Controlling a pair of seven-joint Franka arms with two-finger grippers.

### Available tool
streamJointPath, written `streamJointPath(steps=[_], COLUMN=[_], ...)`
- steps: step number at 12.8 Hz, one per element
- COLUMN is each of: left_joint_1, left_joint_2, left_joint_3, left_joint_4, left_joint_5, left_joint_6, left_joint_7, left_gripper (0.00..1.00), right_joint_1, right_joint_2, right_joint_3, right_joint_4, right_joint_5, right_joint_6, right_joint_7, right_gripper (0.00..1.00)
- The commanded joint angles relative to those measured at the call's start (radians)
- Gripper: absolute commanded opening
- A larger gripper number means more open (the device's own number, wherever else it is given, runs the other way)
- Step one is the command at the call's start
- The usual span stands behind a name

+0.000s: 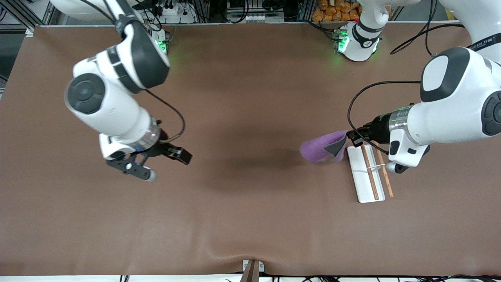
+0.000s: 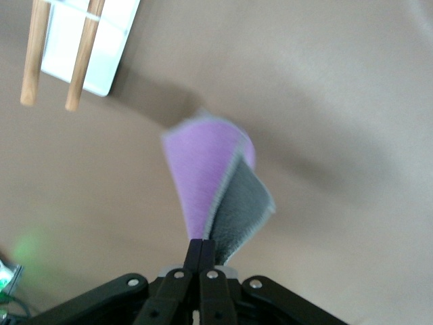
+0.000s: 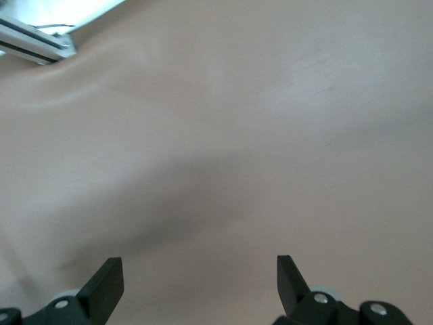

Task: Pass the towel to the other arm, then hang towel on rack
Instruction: 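Open the right gripper and withdraw while the left gripper pulls the towel, then carry the towel with the left gripper over the wooden dowel rack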

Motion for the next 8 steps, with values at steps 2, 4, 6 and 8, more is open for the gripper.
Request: streamJointPath(steps=[2, 4, 6, 8], left_joint_1=[0.0, 0.009, 0.04, 0.068], left_joint_2=[0.005, 0.022, 0.042, 0.058], left_joint_3=[-0.002, -0.002, -0.002, -0.002], left_joint_4=[-0.002, -0.007, -0.008, -0.008], left_joint_5=[0.116, 0.174, 0.248, 0.264], left_joint_6=[0.038, 0.055, 0.066, 0.068], left_joint_7=[0.052, 0.104, 0.143, 0.184], left_gripper=[0.0, 0.0, 0.0, 0.0], right_joint_1=[-0.137, -0.212, -0.263, -0.288], right_joint_2=[-0.111, -0.185, -0.267, -0.349], right_joint_3=[0.021, 0.019, 0.019, 0.018], right_joint_4=[-0.102, -0.17, -0.244, -0.302], right_joint_5=[-0.009, -0.009, -0.009, -0.009], right_joint_6=[-0.133, -0.161, -0.166, -0.172], right_joint_7=[-0.214, -0.343, -0.457, -0.515], right_gripper=[1.0, 1.0, 1.0, 1.0])
